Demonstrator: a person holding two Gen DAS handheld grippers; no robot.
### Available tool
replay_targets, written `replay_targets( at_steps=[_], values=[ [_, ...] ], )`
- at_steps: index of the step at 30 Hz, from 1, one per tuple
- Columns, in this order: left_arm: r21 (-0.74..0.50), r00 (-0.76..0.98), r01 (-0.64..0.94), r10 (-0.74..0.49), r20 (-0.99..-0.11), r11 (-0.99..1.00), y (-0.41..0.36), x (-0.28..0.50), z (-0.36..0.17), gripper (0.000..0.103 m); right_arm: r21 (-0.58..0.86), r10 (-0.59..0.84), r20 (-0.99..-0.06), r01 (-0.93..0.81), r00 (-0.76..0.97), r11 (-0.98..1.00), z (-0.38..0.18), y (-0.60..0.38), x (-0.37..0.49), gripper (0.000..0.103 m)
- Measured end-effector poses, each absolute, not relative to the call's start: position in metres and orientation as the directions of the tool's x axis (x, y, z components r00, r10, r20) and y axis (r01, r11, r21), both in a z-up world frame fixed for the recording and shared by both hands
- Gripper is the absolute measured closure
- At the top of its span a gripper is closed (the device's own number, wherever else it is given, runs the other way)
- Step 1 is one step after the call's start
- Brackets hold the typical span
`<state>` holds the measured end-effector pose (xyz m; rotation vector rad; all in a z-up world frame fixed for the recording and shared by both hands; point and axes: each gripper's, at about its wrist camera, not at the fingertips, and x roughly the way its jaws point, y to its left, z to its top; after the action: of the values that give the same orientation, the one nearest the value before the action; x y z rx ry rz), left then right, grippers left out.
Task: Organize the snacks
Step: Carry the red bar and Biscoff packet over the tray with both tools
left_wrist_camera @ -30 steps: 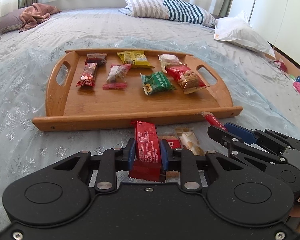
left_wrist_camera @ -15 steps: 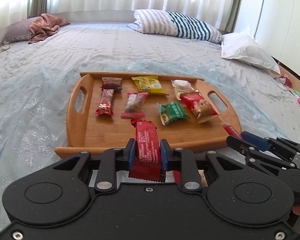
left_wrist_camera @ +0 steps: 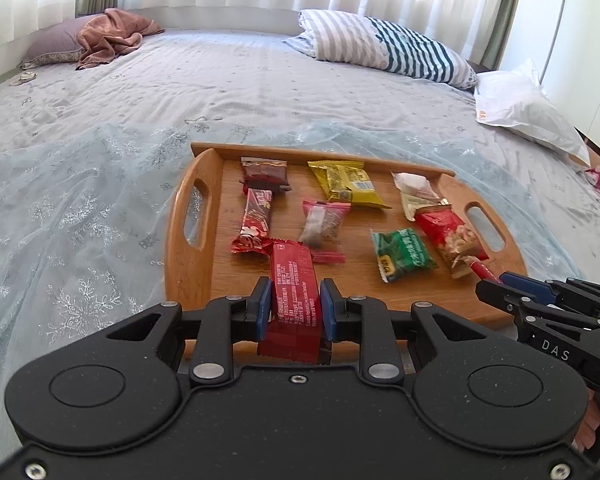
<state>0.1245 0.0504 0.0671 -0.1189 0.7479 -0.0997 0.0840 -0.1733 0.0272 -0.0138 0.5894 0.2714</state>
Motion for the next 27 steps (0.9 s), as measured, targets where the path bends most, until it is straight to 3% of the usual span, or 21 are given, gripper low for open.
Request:
replay_targets(
  at_steps=[12, 15, 27],
  values=[
    [-0.132, 0.718, 0.018, -0.105, -0.688, 0.991, 0.059, 0.155, 0.048, 0.079, 0.077, 0.212, -0.575, -0.206, 0.79, 0.976, 0.011, -0.169, 0.113, 0.067],
    [-0.119, 0.721, 0.011, -0.09, -0.687, 0.993, 0.06, 0.16, 0.044, 0.079, 0.058, 0.186, -0.576, -0.187, 0.796, 0.981, 0.009, -0.169, 0.117, 0.083],
    [-0.122, 0.703, -0.001, -0.086, -0.706, 0.993, 0.061, 0.171, 0.029, 0.08, 0.024, 0.127, -0.558, -0.137, 0.82, 0.99, 0.005, -0.171, 0.126, 0.083]
  ],
)
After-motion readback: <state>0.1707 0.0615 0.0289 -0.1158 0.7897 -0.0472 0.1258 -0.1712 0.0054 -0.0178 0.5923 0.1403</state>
